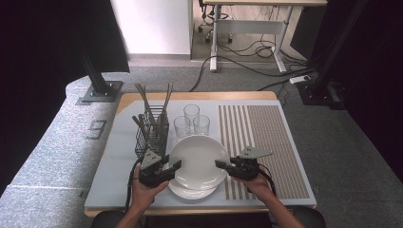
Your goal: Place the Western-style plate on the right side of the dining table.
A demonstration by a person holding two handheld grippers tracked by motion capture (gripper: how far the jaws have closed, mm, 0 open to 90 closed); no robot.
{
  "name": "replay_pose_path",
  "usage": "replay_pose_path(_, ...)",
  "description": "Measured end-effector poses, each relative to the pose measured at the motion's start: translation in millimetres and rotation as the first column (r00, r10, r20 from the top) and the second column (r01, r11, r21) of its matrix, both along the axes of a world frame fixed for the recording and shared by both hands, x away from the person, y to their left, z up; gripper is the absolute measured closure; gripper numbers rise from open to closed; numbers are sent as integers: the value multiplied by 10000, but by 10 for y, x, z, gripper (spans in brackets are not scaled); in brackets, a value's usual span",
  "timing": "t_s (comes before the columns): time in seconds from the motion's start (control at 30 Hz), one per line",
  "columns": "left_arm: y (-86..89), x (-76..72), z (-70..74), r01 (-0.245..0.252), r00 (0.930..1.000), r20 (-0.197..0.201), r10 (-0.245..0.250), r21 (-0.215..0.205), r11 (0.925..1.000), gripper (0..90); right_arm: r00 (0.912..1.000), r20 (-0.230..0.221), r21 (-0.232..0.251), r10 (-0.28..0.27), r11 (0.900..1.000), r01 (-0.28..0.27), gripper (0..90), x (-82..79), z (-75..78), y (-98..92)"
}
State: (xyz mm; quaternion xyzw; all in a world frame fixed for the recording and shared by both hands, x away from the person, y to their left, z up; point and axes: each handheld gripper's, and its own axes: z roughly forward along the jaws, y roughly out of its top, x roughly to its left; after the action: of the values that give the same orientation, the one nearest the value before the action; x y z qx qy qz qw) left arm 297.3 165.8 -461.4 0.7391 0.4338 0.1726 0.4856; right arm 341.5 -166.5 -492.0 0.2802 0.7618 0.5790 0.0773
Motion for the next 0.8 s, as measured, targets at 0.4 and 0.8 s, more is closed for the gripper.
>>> replay_pose_path(0.4, -12, -6, 8, 40, 9997, 221, -44, 183, 9998, 475, 9985, 43, 295, 554, 9980, -555, 776, -22, 42, -21)
replay_pose_path(0.8, 12, -6, 9, 411, 9983, 421, -402, -198, 9990, 435, 9967, -136, 650, 803, 9947, -792, 843, -43, 118, -67)
